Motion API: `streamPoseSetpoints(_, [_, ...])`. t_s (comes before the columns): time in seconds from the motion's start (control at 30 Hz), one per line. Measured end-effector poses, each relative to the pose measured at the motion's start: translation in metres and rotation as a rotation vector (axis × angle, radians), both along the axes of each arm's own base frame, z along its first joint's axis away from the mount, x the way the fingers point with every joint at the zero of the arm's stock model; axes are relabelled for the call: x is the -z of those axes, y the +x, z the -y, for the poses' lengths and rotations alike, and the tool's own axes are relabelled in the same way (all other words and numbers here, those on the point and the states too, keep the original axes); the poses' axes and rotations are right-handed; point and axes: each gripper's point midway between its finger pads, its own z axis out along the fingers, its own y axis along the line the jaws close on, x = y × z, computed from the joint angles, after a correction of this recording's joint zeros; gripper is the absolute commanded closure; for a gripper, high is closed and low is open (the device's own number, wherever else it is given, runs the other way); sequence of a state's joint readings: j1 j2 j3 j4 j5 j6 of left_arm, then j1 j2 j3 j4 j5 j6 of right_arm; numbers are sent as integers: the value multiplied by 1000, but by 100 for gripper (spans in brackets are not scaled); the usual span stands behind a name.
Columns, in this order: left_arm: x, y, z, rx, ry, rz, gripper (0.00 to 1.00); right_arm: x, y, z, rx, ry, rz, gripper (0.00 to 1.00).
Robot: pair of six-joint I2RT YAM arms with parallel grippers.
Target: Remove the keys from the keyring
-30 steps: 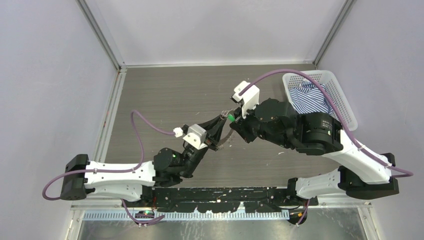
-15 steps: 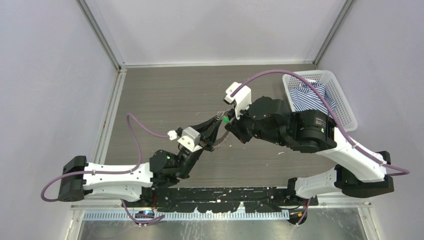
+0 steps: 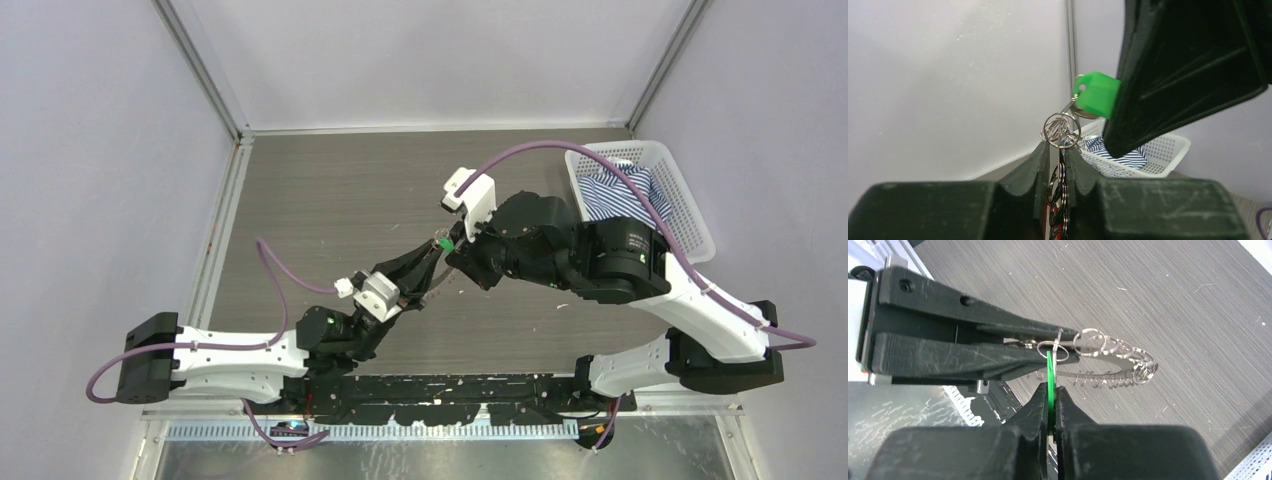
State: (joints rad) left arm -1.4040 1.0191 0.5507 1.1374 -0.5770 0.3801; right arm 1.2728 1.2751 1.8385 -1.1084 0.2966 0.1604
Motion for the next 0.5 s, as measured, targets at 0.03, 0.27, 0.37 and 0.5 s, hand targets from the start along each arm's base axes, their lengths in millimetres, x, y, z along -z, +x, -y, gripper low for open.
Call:
streamPoseSetpoints(0.03, [1, -1, 1, 0, 16, 17, 99, -1, 0, -2, -5, -1, -2, 99])
streamPoseSetpoints(0.27, [6, -6, 7, -6, 105, 115, 100, 1, 0, -10, -17, -21, -9, 99])
streamPoseSetpoints(0.37, [5, -7, 6, -8, 116, 144, 99, 0, 0, -7, -13, -22, -7, 99])
streamPoseSetpoints(0.5, [3, -9, 5, -10, 114, 169, 100, -3, 2, -6, -2, -17, -1, 99])
